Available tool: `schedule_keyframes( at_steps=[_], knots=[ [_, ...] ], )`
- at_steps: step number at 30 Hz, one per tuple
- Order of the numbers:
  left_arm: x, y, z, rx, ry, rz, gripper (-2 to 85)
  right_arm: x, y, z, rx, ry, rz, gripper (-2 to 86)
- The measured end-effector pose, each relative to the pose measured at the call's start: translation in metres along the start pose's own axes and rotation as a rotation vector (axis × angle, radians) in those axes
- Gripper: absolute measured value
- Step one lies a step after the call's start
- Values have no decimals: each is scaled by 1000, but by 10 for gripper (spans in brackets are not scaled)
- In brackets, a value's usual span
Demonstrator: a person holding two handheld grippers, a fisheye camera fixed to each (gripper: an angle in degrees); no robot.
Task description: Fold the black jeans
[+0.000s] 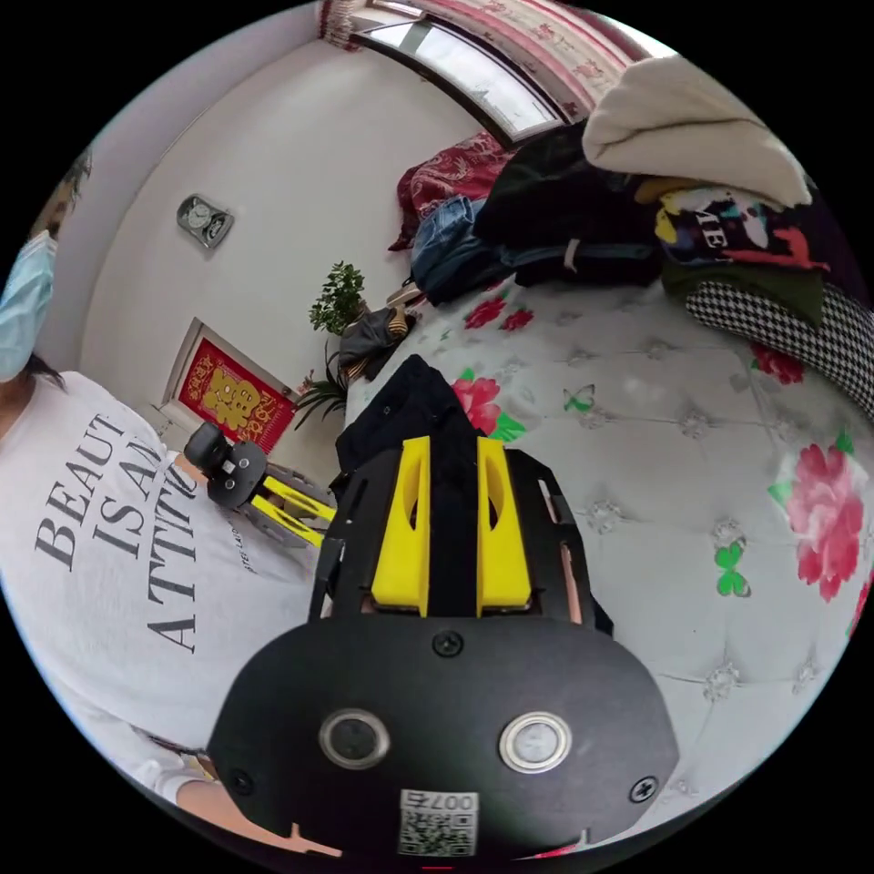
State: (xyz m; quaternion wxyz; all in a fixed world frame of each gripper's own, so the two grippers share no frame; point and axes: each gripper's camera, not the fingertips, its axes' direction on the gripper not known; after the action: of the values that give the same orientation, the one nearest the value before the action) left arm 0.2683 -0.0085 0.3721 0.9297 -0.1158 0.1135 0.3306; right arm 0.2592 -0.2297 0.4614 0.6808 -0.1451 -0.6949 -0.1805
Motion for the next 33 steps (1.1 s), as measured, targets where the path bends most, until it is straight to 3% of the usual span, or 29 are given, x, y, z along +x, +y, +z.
schedule_keyframes(
  at_steps=[3, 5, 10, 16, 19, 23, 27, 33],
  knots=[
    [-41, 37, -1, -40, -158, -247, 104, -17, -23, 77, -124, 5, -6, 47],
    [-58, 49, 2, -59, -132, -353, 125, -19, -36, 113, -166, 34, 26, 51],
    [-66, 65, 30, -157, -113, -413, 124, -7, -74, 166, -136, 100, 130, 64],
    [-77, 83, 28, -84, -19, -385, 36, 17, -102, 227, -291, 50, 209, 32],
    [-82, 94, -7, -3, 19, -346, 5, -13, -108, 203, -207, 36, 101, 10],
    [-74, 98, -29, 14, 135, -193, 6, -44, -99, 176, -203, 48, 100, 6],
    [-72, 71, 43, -113, 231, -156, 57, -17, -70, 228, -328, 250, 244, 20],
    [-70, 65, 47, -82, 220, -47, 81, -19, -55, 244, -323, 216, 341, 59]
  ],
)
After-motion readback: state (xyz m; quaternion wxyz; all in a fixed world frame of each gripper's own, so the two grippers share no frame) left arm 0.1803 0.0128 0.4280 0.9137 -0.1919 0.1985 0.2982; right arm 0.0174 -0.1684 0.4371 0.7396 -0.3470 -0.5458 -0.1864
